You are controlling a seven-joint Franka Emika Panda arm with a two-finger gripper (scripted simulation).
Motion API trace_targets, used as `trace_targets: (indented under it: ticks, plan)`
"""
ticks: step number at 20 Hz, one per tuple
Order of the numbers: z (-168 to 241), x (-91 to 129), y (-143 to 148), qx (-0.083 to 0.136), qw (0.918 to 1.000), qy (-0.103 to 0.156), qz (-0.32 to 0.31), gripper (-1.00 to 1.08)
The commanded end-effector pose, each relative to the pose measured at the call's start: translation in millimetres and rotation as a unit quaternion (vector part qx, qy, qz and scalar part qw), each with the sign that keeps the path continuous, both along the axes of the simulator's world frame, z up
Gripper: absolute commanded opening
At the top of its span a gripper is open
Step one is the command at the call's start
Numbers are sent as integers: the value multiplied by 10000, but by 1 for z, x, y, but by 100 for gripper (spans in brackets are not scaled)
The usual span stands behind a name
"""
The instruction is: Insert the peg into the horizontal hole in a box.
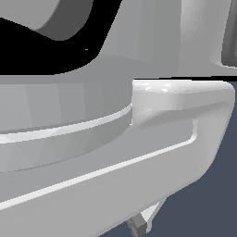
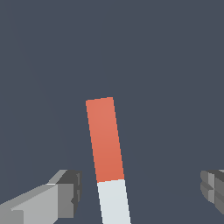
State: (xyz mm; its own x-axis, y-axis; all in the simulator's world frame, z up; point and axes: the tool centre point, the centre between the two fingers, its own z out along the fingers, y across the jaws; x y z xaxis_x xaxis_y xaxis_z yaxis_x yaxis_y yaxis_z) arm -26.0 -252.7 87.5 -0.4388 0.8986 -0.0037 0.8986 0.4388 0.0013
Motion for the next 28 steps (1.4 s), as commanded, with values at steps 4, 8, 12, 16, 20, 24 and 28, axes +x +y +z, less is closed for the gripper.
trace_targets:
  ticks: [4,8,12,16,20,24,28]
  plan:
    - [-11,8,-38,7,9994,6,337,100]
    - [-16,13,-57,10,9987,10,509,100]
    - [-20,18,-70,12,9981,13,623,100]
    - [-22,21,-76,12,9977,14,684,100]
    - [-22,22,-78,13,9975,15,700,100]
    - [-26,21,-78,12,9976,16,690,100]
    - [-41,21,-77,12,9976,16,694,100]
